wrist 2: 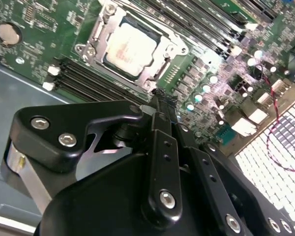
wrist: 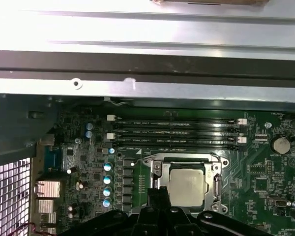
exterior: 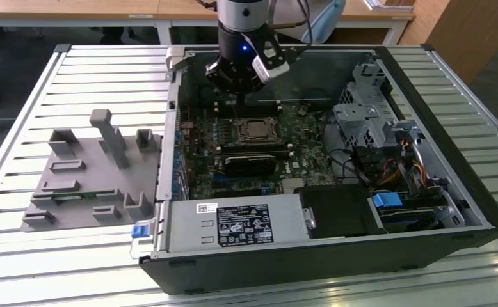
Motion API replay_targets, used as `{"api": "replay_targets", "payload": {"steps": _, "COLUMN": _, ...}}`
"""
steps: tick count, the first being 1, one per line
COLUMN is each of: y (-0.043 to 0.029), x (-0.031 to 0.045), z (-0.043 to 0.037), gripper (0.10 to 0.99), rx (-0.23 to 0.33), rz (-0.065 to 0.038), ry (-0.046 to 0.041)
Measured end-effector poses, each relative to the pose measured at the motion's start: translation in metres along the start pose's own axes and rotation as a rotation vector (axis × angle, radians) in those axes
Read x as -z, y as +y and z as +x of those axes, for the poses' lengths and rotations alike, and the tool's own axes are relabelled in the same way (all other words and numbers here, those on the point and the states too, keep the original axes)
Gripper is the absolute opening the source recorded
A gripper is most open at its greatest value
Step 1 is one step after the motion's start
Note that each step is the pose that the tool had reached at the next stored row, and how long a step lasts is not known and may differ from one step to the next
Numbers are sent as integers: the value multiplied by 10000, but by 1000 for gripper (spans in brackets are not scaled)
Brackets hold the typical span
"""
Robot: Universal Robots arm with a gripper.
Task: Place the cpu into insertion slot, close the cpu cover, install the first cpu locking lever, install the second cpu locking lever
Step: 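Install the first cpu locking lever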
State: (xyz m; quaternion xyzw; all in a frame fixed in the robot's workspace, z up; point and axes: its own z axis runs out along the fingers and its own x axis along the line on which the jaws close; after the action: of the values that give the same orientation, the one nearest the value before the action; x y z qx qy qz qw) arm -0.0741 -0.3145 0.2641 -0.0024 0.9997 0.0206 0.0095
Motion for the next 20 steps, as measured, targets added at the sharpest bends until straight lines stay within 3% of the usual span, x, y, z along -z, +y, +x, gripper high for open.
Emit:
{"api": "replay_targets", "payload": {"steps": 15, "y": 1, "x": -10, "z": 280, "gripper": 125, "rx": 0, "rz": -3, "ry": -7}}
{"api": "replay_targets", "payload": {"steps": 20, "y": 41, "x": -35, "z": 300, "gripper": 125, "rx": 0, "rz": -5, "ry": -7}}
